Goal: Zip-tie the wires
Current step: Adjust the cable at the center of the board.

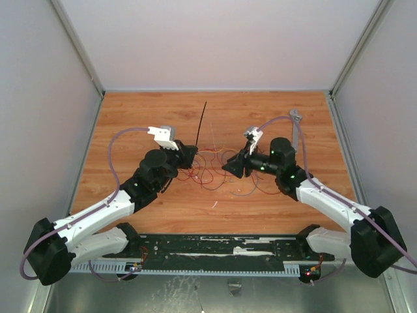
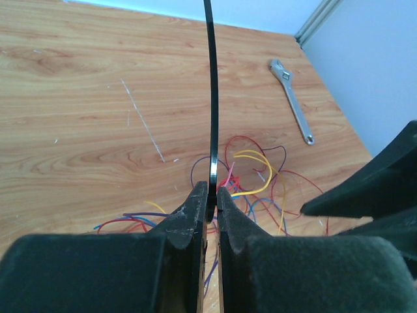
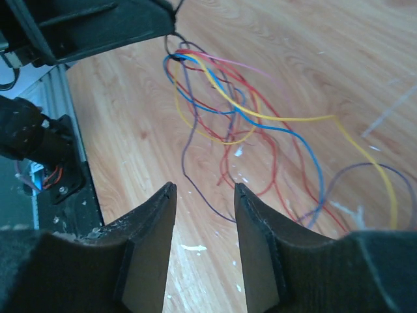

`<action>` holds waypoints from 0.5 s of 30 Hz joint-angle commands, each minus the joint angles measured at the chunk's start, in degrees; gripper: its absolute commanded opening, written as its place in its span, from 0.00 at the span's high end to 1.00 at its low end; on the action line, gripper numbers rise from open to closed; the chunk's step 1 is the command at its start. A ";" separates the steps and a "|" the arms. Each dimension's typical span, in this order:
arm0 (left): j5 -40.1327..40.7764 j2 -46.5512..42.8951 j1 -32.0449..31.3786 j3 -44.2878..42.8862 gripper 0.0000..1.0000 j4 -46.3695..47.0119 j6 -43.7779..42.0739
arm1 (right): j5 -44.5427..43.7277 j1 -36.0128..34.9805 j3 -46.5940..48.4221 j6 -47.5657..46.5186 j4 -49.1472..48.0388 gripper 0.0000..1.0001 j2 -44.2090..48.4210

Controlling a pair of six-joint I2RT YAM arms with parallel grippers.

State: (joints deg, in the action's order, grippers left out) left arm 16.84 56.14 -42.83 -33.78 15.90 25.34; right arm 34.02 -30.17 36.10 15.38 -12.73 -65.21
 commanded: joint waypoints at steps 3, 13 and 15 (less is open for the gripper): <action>-0.27 0.02 0.38 -1.94 1.00 0.64 -0.17 | -1.18 -4.16 -2.10 4.04 -12.77 0.57 -6.55; -0.73 0.02 0.37 -2.12 1.00 0.55 0.45 | -11.05 -7.53 -2.80 6.27 -27.18 0.54 -17.96; -0.76 -0.02 0.38 -2.12 1.00 0.45 0.52 | -13.75 -7.77 -2.57 6.17 -28.23 0.52 -19.23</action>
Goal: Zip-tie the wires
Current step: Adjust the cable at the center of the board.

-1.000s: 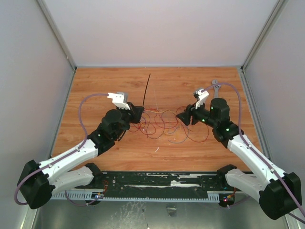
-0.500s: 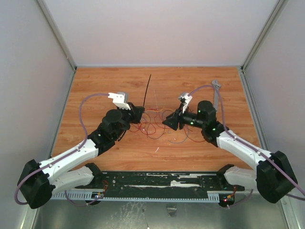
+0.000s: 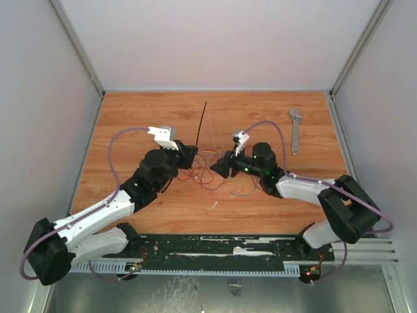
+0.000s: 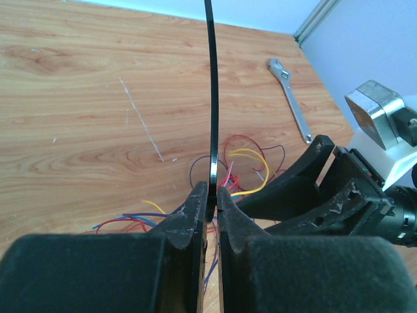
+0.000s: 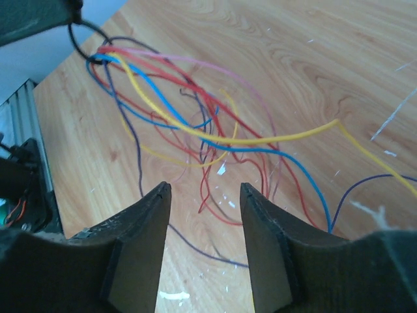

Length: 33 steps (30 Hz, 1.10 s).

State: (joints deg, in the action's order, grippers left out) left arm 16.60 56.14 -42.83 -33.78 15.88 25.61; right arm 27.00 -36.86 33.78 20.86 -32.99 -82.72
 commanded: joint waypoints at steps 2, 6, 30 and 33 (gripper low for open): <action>-0.52 -0.11 0.38 -2.20 1.00 0.38 0.44 | -8.07 -1.15 0.39 0.50 -8.74 0.49 -3.14; -0.46 -0.22 0.38 -2.24 1.00 0.21 0.58 | -10.39 -1.43 1.69 0.41 -10.17 0.49 -6.69; 0.97 -0.16 0.45 -2.69 1.00 -1.60 1.02 | -15.58 -4.93 2.08 -2.12 -10.88 0.94 -8.08; 1.24 -0.94 0.87 -2.62 1.00 -1.99 0.90 | -17.42 -4.86 -0.40 -3.53 -5.99 1.00 -3.50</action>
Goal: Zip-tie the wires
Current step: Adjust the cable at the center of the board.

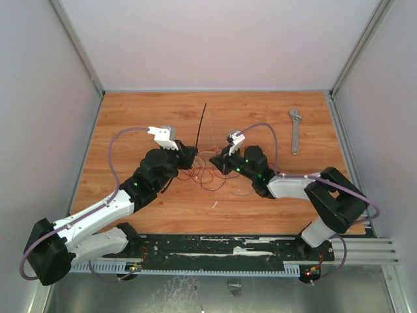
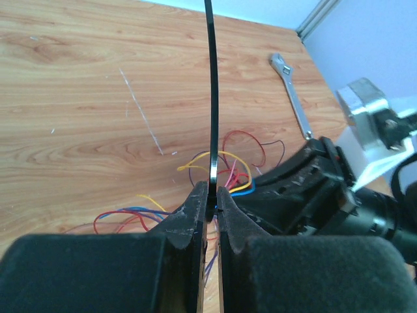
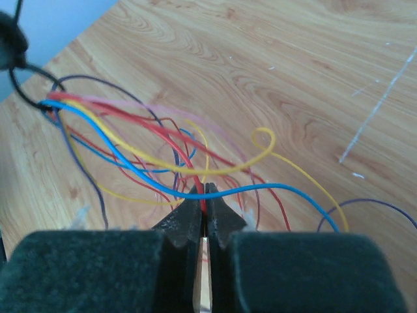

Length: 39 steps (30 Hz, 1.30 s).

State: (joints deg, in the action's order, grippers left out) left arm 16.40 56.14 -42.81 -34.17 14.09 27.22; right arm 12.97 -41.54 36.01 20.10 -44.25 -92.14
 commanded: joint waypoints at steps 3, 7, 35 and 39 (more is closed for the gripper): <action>1.44 -1.35 1.26 -2.16 1.00 -0.36 -0.79 | -4.12 0.14 -4.88 -4.23 10.37 1.00 11.54; 1.35 -1.38 1.63 -2.29 1.00 -0.55 -0.79 | -5.28 0.75 -6.63 -5.72 17.99 1.00 19.56; 1.31 -1.37 2.63 -1.68 1.00 -1.08 -0.43 | -4.45 12.05 -8.71 -5.75 34.87 1.00 36.06; 1.17 -1.38 2.65 -1.71 1.00 -1.08 -0.52 | -2.17 12.12 -8.07 -6.10 35.15 1.00 35.81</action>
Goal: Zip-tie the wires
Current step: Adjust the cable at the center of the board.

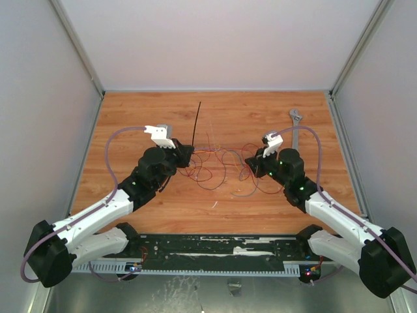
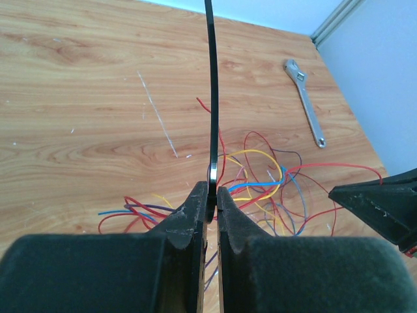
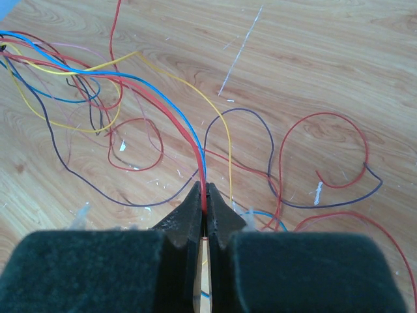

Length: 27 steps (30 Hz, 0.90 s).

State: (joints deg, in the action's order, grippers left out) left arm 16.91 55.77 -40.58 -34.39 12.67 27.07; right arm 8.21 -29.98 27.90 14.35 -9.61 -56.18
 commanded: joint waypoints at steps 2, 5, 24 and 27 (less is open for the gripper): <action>0.54 -0.92 0.41 -1.61 1.00 0.35 -0.65 | 3.33 0.49 0.70 -0.66 1.37 1.00 -0.27; 0.92 -0.90 0.40 -1.92 1.00 0.10 -1.08 | 0.85 1.16 1.41 -0.90 3.01 1.00 -0.17; 0.08 -0.04 0.48 -2.58 1.00 0.52 -1.27 | 14.84 4.42 3.39 -1.10 3.19 0.58 0.55; -0.20 0.38 0.48 -2.84 1.00 0.60 -1.27 | 21.27 4.36 2.22 1.31 -1.71 0.58 0.36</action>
State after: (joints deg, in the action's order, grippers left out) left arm 16.86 55.77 -40.58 -34.83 12.45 26.57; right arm 20.47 -26.00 28.77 13.65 -5.45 -56.51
